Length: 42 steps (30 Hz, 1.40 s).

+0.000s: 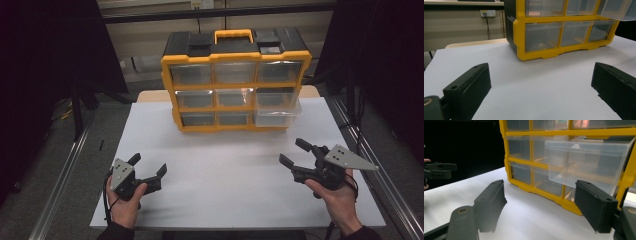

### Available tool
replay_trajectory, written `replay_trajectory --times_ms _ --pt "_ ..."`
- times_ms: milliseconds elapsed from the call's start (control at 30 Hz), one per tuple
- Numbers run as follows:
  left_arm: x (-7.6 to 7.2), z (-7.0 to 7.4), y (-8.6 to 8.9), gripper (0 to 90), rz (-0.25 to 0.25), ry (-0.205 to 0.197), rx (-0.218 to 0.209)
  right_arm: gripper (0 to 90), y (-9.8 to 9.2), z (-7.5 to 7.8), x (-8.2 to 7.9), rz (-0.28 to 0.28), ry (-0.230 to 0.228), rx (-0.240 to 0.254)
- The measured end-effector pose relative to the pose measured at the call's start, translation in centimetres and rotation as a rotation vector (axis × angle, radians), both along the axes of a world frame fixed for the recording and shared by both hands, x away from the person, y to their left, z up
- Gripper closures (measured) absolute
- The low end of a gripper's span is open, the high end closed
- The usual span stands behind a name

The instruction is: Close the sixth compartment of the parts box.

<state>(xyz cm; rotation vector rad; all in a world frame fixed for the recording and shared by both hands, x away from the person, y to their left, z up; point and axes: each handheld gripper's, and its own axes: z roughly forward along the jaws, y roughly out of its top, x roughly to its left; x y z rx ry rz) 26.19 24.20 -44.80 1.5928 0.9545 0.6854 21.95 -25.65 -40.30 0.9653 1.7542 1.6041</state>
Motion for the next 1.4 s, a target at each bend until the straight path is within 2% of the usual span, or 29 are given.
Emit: replay_trajectory --times_ms 367,433,500,600,667,767,933,1067,1100,1133,1167,1400 --pt "-0.1 0.1 -0.1 2.5 0.009 -0.011 0.014 41.5 1.1 1.4 1.5 0.064 -0.004 -0.018" --pt "-0.1 0.1 -0.1 2.5 0.005 -0.010 0.011 46.8 1.4 1.5 1.9 0.082 -0.008 -0.022" --pt "0.0 0.1 0.0 2.5 0.004 -0.010 0.009 50.5 1.5 1.3 2.2 0.080 -0.001 -0.009" --pt "0.0 0.1 0.0 2.5 0.007 -0.010 0.011 54.2 1.5 1.0 2.3 0.081 0.004 -0.016" --pt "0.0 0.1 0.0 2.5 0.006 -0.010 0.013 61.3 1.4 0.3 2.7 0.086 0.030 -0.021" --pt "0.0 0.1 0.0 2.5 0.007 -0.010 0.014 64.7 1.3 0.2 2.8 0.089 0.035 -0.026" --pt "0.0 0.1 -0.1 2.6 0.008 -0.012 0.012 73.0 1.1 0.2 3.4 0.093 0.061 -0.019" --pt "0.0 0.1 0.0 2.6 -0.002 -0.011 0.020 79.0 1.0 0.4 3.9 0.093 0.064 -0.014" --pt "0.1 0.1 0.0 2.6 -0.008 -0.012 0.017 84.7 0.9 0.5 4.4 0.085 0.058 -0.009" --pt "0.1 0.1 0.0 2.6 -0.006 -0.011 0.016 84.7 0.9 0.5 4.4 0.085 0.058 -0.009" --pt "0.1 0.1 0.0 2.6 -0.007 -0.011 0.015 89.2 0.9 0.7 4.7 0.079 0.054 -0.005" --pt "0.0 0.1 -0.1 2.7 0.002 -0.009 0.021 90.0 0.9 1.0 5.4 0.082 0.053 -0.021"
